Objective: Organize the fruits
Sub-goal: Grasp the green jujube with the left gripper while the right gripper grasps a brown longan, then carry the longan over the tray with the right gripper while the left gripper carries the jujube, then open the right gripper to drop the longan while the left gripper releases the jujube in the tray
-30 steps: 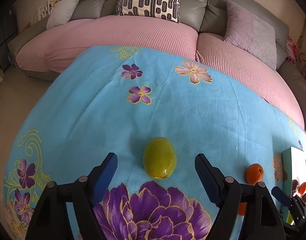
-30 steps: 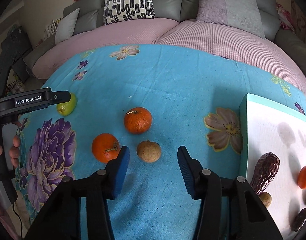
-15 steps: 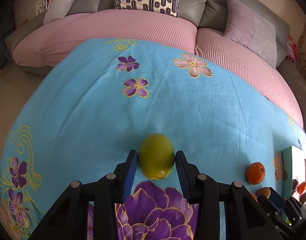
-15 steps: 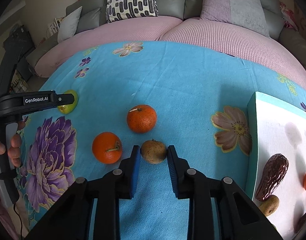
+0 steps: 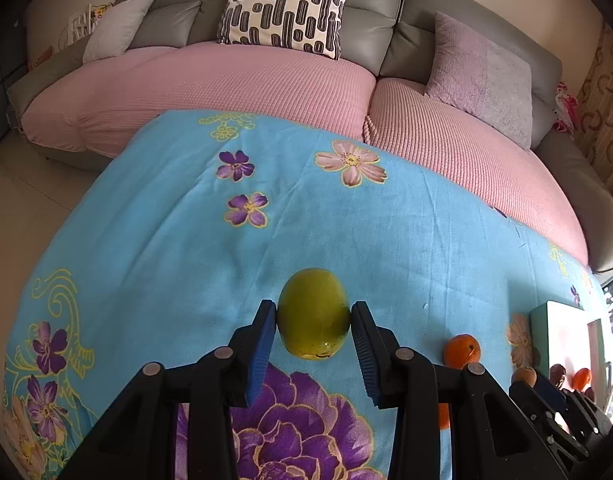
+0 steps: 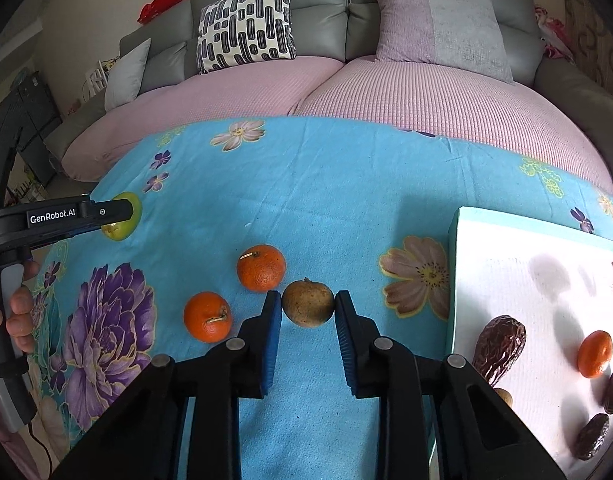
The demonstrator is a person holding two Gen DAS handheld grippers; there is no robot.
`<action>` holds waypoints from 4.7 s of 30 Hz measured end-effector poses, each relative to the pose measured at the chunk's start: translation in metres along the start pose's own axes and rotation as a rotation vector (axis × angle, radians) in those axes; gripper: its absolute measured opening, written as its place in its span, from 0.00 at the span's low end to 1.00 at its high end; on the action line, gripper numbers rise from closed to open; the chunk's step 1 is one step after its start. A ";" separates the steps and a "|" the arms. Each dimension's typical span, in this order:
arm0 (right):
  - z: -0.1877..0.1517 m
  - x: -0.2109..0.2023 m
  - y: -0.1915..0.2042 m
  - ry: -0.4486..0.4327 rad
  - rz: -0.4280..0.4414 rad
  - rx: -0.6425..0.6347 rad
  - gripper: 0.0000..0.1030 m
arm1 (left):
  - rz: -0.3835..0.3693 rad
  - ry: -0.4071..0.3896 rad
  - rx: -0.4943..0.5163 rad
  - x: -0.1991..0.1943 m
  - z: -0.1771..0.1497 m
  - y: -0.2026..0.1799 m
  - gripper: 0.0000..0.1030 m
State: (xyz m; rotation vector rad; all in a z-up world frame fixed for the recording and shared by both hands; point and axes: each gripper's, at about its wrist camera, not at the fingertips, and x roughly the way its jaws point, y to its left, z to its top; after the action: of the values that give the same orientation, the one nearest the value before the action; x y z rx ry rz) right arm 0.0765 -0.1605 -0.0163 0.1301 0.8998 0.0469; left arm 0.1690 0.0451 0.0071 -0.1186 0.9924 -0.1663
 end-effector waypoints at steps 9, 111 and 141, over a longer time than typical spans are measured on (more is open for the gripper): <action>0.005 -0.022 -0.016 -0.024 -0.028 0.045 0.28 | -0.071 -0.029 0.074 -0.024 -0.003 -0.042 0.40; -0.039 -0.061 -0.261 0.027 -0.415 0.498 0.28 | -0.232 0.147 0.555 0.038 -0.067 -0.310 0.42; -0.039 -0.076 -0.238 0.015 -0.431 0.451 0.89 | 0.004 0.023 0.389 0.016 -0.044 -0.238 1.00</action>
State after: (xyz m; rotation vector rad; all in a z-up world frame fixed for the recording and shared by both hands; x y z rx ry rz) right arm -0.0044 -0.4000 -0.0124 0.3524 0.9266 -0.5600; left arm 0.1203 -0.1924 0.0120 0.2407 0.9666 -0.3543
